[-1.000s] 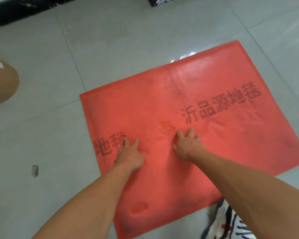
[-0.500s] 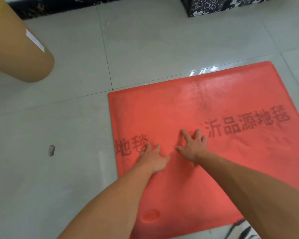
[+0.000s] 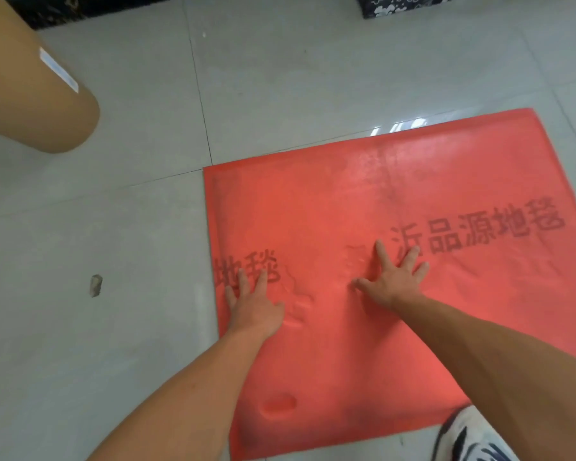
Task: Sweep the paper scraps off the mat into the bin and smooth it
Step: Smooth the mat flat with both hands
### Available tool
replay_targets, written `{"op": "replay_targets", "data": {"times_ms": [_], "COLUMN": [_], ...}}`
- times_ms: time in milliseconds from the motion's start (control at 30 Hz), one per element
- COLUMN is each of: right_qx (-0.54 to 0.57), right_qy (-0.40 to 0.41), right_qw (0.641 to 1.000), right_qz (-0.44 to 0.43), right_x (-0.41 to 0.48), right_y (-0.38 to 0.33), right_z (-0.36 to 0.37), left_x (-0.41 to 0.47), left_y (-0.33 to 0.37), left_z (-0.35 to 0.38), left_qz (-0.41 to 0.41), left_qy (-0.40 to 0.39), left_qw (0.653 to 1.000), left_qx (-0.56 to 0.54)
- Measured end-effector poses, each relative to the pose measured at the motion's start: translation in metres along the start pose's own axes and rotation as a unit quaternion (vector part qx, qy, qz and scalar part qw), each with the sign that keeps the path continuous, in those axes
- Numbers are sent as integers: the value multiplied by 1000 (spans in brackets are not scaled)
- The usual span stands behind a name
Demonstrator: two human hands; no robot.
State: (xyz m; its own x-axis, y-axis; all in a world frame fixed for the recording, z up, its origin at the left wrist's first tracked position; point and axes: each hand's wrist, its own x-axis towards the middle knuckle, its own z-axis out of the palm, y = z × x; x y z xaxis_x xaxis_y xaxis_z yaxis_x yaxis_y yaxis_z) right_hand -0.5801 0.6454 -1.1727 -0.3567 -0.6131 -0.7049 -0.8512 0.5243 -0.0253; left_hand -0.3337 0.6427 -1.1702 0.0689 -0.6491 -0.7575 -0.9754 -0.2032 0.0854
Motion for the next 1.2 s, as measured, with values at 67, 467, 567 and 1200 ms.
{"op": "replay_targets", "data": {"times_ms": [67, 467, 567, 1200], "right_qx": [17, 96, 104, 33], "right_qy": [8, 1, 1, 18], "right_qw": [1000, 995, 994, 999], "right_qz": [12, 25, 23, 14], "right_x": [4, 15, 15, 38], "right_y": [-2, 1, 3, 21], "right_z": [9, 11, 10, 6], "left_x": [-2, 3, 2, -6], "left_y": [3, 10, 14, 43], "left_z": [3, 2, 4, -1], "left_qz": [4, 0, -8, 14], "left_qy": [3, -9, -8, -46], "left_qw": [1000, 1000, 1000, 997], "left_qx": [11, 12, 20, 55]}}
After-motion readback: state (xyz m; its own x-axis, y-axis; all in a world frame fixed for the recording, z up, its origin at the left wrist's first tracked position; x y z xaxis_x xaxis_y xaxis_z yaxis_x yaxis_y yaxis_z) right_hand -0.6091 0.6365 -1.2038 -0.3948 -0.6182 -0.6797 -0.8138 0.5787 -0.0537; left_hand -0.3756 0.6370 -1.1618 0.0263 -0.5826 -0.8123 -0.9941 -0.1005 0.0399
